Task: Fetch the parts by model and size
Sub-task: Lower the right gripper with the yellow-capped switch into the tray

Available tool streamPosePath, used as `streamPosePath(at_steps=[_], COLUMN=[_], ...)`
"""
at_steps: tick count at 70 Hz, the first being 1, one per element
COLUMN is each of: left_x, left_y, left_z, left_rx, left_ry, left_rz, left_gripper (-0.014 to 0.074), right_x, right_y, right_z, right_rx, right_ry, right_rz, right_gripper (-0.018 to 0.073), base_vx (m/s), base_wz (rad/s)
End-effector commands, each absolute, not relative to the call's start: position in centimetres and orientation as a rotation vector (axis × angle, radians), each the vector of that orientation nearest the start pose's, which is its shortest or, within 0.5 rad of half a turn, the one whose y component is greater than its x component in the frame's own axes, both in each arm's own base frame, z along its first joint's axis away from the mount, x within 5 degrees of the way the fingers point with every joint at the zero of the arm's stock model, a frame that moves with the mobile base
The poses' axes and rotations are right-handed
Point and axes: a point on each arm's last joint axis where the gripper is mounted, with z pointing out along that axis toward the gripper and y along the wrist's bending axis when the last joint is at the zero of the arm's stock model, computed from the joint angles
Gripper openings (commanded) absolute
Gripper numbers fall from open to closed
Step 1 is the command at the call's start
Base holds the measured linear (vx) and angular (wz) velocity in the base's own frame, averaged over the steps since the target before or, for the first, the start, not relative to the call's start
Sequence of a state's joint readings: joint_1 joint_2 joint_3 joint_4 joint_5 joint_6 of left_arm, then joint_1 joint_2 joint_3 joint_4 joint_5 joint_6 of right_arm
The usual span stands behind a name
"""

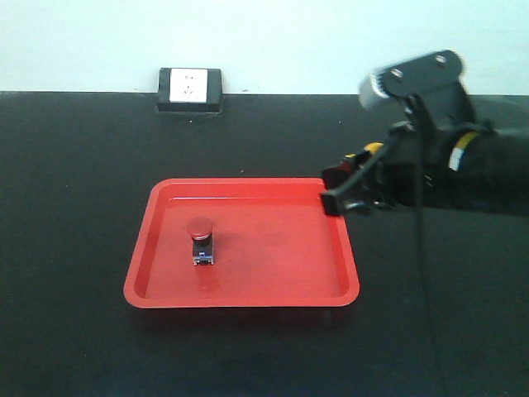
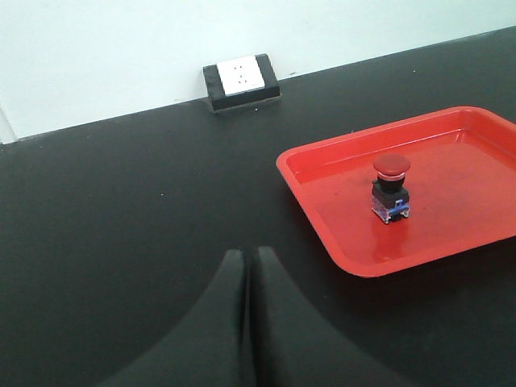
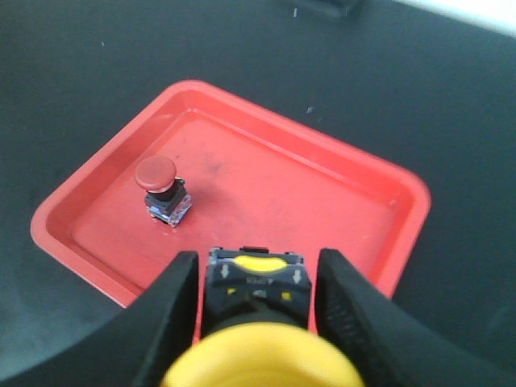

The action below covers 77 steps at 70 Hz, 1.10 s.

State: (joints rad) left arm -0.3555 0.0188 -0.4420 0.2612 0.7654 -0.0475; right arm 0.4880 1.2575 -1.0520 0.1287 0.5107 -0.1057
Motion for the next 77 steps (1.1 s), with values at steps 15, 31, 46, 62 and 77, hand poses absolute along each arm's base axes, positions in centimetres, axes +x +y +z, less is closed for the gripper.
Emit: streamPosePath(at_steps=[15,31,46,62,77], left_x=[1.9,1.9,1.9,1.9,1.9], left_y=[1.1,1.1,1.1,1.1,1.1], left_z=[30.0,30.0,30.0,30.0,29.8], left_rx=[0.323,0.323,0.323,0.323,0.323], left_ry=[1.696,1.696,1.696,1.698,1.712], left_rz=[0.028,0.028,0.027,0.026,0.028], left_gripper=[-0.0006,-0.0006,-0.0006,-0.0006,-0.0006], right_x=[30.7,34.9,37.2,38.5,39.3], right_y=[16.3,18.5,21.1,21.1,21.6], right_z=[34.0,31.4,29.0,25.1,22.3], right_rx=[-0.343,-0.264,-0.213,-0.180,-0.189], right_ry=[2.339,2.538,2.612,2.712,2.754], right_rz=[0.333,0.212,0.223,0.153,0.132], right_gripper=[-0.0002,-0.0002,-0.0002,-0.0002,-0.0002], base_vx=[0.00,0.00,0.00,0.00,0.00], base_wz=[0.00,0.00,0.00,0.00,0.00])
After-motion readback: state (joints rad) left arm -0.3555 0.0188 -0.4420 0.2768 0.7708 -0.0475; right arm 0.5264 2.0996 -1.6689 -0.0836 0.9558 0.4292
